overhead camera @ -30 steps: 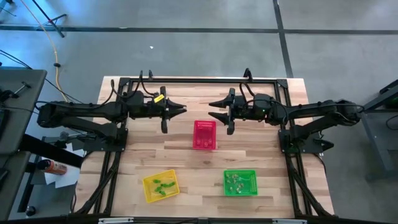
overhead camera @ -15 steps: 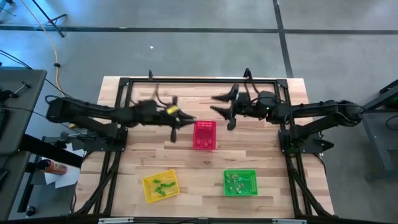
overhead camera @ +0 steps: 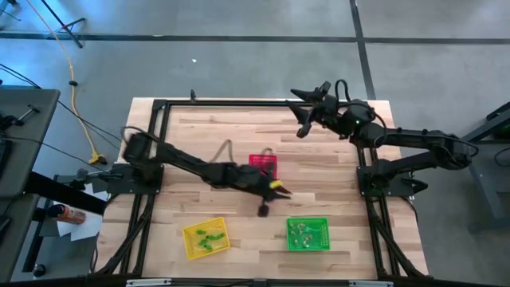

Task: Sort Halloween decoration
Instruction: Put the white skull toy into the green bin, then return to Home Position

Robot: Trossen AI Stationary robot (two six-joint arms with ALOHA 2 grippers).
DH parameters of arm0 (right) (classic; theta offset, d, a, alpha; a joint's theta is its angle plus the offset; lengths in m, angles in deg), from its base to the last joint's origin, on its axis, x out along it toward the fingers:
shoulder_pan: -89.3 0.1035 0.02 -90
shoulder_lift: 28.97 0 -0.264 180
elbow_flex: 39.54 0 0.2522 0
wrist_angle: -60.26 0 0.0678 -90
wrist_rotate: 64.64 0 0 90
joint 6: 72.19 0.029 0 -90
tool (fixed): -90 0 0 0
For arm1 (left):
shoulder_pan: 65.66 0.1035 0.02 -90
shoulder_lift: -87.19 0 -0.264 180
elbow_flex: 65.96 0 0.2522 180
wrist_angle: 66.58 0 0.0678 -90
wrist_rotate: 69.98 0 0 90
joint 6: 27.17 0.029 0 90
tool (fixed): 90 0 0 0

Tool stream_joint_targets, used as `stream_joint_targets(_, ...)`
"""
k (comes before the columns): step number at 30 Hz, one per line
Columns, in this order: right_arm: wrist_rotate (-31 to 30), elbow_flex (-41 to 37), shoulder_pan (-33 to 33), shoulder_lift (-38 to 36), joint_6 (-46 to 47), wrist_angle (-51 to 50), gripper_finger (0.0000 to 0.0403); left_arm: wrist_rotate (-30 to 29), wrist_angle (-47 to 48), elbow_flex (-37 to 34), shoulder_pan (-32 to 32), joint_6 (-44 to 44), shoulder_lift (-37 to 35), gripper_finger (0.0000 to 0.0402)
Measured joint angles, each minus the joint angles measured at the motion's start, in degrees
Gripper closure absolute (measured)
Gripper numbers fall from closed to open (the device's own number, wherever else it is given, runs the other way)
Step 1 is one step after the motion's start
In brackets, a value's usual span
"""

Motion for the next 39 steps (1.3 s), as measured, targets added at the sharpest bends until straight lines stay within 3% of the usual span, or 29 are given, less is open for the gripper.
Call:
stream_joint_targets(7, 2.4, 0.0, -1.3, 0.0, 1.0, -1.0, 0.0226, 6.7, 0.0, 17.3, -1.8, 0.0, 14.8, 0.0378)
stream_joint_targets(11, 2.6, 0.0, -1.3, 0.0, 4.0, -1.2, 0.0226, 9.2, 0.8, 24.7, -3.2, 0.0, 19.8, 0.0378)
stream_joint_targets(21, 2.6, 0.0, -1.3, 0.0, 4.1, -1.8, 0.0226, 9.4, 2.1, 28.5, -6.7, -1.5, 24.9, 0.0378)
stream_joint_targets(25, 2.6, 0.0, -1.3, 0.0, 4.1, -1.8, 0.0226, 5.2, 4.0, 28.6, -7.7, 1.0, 24.9, 0.0374)
stream_joint_targets(33, 2.6, 0.0, -1.3, 0.0, 4.1, -1.8, 0.0226, 3.8, 5.6, 28.6, -8.0, 2.4, 24.8, 0.0287)
stream_joint_targets(39, 3.0, 0.0, -1.3, 0.0, 4.1, -1.8, 0.0226, 6.6, 12.3, 28.6, -6.3, -5.8, 21.3, 0.0219)
